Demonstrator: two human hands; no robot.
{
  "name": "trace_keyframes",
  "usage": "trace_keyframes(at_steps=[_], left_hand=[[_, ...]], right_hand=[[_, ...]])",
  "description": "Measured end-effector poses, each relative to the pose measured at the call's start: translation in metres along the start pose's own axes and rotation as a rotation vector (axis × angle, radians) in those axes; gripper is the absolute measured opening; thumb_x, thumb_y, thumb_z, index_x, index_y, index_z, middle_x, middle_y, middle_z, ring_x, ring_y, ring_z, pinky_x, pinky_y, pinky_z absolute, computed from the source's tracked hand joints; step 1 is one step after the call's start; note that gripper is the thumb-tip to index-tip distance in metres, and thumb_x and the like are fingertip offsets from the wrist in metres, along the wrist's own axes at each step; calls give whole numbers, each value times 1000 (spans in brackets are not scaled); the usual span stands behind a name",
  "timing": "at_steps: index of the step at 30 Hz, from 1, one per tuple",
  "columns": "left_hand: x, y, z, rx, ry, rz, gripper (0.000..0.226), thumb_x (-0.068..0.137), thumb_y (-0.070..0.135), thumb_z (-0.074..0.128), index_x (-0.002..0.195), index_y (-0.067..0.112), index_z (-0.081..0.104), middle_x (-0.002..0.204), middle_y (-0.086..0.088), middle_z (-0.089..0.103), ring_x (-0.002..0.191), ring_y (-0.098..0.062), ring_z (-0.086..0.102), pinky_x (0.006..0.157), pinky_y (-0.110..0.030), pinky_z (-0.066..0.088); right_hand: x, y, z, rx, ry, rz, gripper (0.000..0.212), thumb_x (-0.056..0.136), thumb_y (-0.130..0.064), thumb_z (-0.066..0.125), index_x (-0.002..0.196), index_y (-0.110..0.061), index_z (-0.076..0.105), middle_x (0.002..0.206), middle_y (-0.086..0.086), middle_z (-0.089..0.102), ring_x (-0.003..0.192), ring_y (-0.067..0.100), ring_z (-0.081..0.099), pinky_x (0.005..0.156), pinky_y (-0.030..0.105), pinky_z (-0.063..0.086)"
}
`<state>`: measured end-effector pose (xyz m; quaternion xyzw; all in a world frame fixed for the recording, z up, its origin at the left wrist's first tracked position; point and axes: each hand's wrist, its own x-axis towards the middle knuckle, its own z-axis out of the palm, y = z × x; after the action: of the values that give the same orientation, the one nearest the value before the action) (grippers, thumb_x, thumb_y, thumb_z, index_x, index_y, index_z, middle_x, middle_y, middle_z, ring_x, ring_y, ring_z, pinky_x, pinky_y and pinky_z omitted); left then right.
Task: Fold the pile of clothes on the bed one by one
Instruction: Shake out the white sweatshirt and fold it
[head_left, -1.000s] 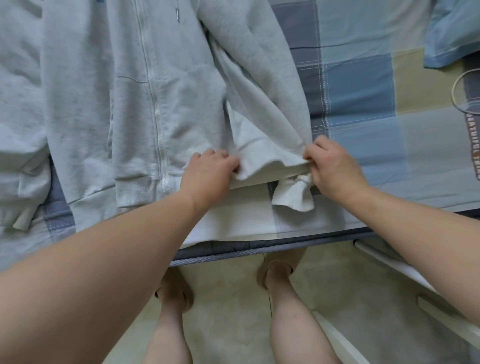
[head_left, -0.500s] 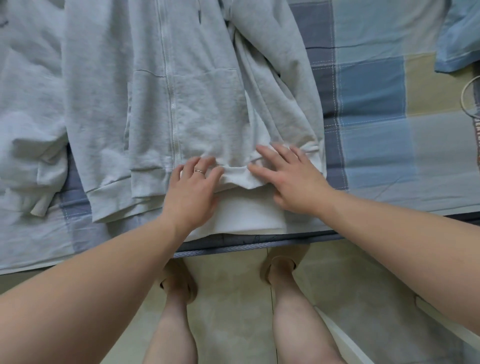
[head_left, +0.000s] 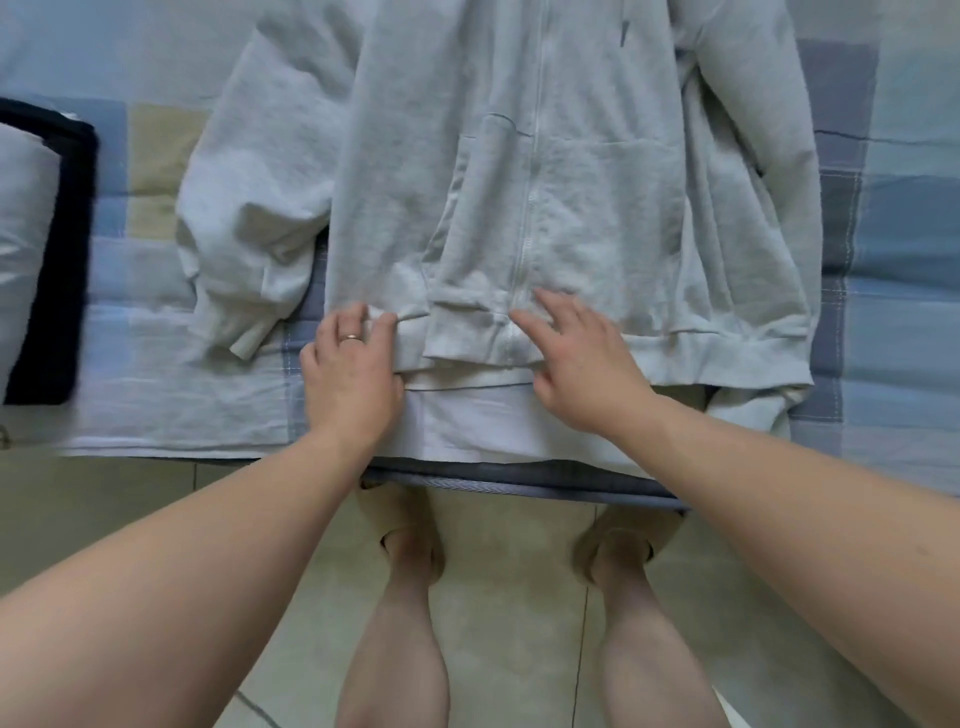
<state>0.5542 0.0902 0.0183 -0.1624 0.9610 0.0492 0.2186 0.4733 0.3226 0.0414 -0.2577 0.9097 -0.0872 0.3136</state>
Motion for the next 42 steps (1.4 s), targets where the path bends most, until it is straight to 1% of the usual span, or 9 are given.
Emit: trace_keyframes(at_steps=[4, 10, 13, 16, 21, 25, 29, 34, 42], left_hand=[[19, -33, -1, -87, 40, 110, 37, 79, -7, 55, 112, 10, 58, 117, -14, 55, 107, -40, 45, 75, -46, 38], [30, -105, -18, 23, 179, 298, 39, 61, -16, 68, 92, 5, 59, 82, -16, 49, 76, -34, 47, 60, -36, 27], [24, -121, -17, 72, 74, 352, 39, 71, -6, 72, 106, 9, 61, 94, -15, 56, 79, -33, 49, 61, -39, 31], [22, -123, -23, -21, -127, 379, 33, 92, 35, 58, 124, 25, 59, 121, -1, 57, 109, -29, 49, 88, -41, 38], [45, -138, -63, -369, 218, -138, 53, 91, 50, 62, 134, 22, 51, 147, -3, 41, 130, -30, 38, 105, -44, 33], [98, -152, -86, -869, -90, -487, 94, 83, 55, 73, 154, 18, 24, 160, -7, 30, 143, -31, 35, 114, -47, 35], [121, -155, -112, -1241, -395, -678, 80, 75, 54, 82, 136, 12, 53, 129, -7, 64, 115, -31, 61, 94, -42, 49], [139, -173, -178, -1158, -417, -524, 32, 78, 30, 84, 101, 12, 71, 103, -11, 75, 93, -30, 70, 90, -43, 57], [227, -253, -324, -499, -33, -67, 27, 98, 35, 57, 103, 8, 55, 107, -15, 59, 96, -32, 54, 72, -36, 38]], right_hand=[[24, -37, 12, -27, -183, 90, 63, 92, -27, 56, 151, -31, 35, 163, 9, 19, 148, 33, 18, 116, 49, 27], [36, -77, 10, -71, 82, 32, 52, 87, -22, 61, 137, -21, 50, 145, 8, 41, 124, 34, 45, 95, 46, 42], [47, -95, 12, -117, -251, 94, 52, 91, -24, 55, 141, -29, 42, 154, 5, 29, 131, 33, 39, 96, 45, 44], [68, -118, -4, -112, -213, 219, 31, 94, -26, 49, 123, -23, 59, 133, 6, 53, 115, 32, 54, 86, 39, 42], [108, -158, -44, 105, -37, 185, 27, 95, -25, 48, 116, -22, 63, 113, 0, 65, 104, 25, 59, 77, 36, 47], [141, -172, -65, 303, -12, 217, 23, 94, -18, 51, 108, -18, 69, 107, -1, 69, 100, 21, 61, 78, 31, 45], [161, -171, -86, 460, -21, 283, 19, 93, -15, 54, 103, -20, 69, 95, -6, 68, 98, 17, 62, 77, 29, 47], [181, -175, -135, 527, -51, 289, 16, 92, -16, 55, 91, -27, 66, 85, -6, 67, 86, 18, 67, 66, 29, 50], [244, -246, -220, 488, 30, 201, 19, 94, -20, 55, 108, -25, 66, 104, 1, 70, 89, 19, 66, 69, 27, 50]])
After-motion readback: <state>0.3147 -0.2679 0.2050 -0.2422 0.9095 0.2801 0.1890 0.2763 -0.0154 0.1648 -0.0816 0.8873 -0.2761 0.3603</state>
